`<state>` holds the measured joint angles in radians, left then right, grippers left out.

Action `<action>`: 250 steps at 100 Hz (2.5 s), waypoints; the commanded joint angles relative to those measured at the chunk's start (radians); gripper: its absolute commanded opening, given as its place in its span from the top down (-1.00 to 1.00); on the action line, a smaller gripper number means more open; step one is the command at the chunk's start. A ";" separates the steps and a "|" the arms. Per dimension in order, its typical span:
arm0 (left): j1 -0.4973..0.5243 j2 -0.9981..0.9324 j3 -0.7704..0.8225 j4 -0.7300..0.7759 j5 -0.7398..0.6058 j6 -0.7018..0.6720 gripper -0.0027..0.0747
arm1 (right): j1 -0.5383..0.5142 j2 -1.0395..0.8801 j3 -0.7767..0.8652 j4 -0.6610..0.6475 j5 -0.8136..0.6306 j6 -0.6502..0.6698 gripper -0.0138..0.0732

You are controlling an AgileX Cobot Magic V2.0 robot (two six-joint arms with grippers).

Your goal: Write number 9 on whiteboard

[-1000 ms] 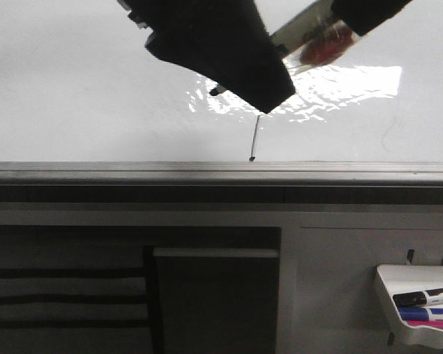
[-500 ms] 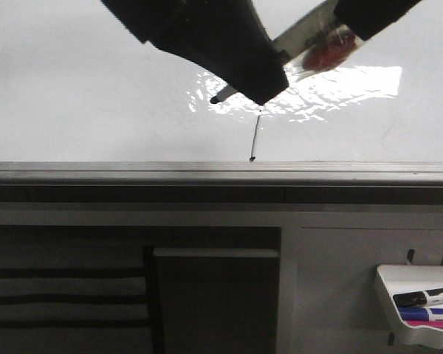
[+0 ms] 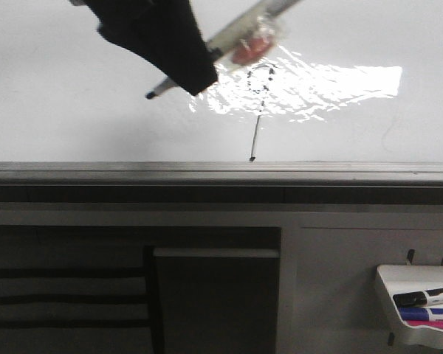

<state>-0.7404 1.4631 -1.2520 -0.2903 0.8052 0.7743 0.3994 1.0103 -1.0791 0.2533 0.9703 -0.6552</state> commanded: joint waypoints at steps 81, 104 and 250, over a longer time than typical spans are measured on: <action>0.525 -0.131 0.256 0.281 -0.409 -0.791 0.98 | -0.097 -0.076 -0.030 -0.017 0.026 0.072 0.04; 0.525 -0.106 0.256 0.281 -0.429 -0.791 0.93 | -0.097 -0.076 -0.028 -0.017 0.023 0.072 0.04; 0.525 -1.114 0.787 0.324 -0.489 -0.730 0.62 | -0.097 -0.700 0.503 -0.214 -0.576 0.607 0.30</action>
<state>-0.2185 0.3742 -0.4744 0.0336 0.4431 0.0485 0.3097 0.3360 -0.5897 0.0503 0.5338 -0.0469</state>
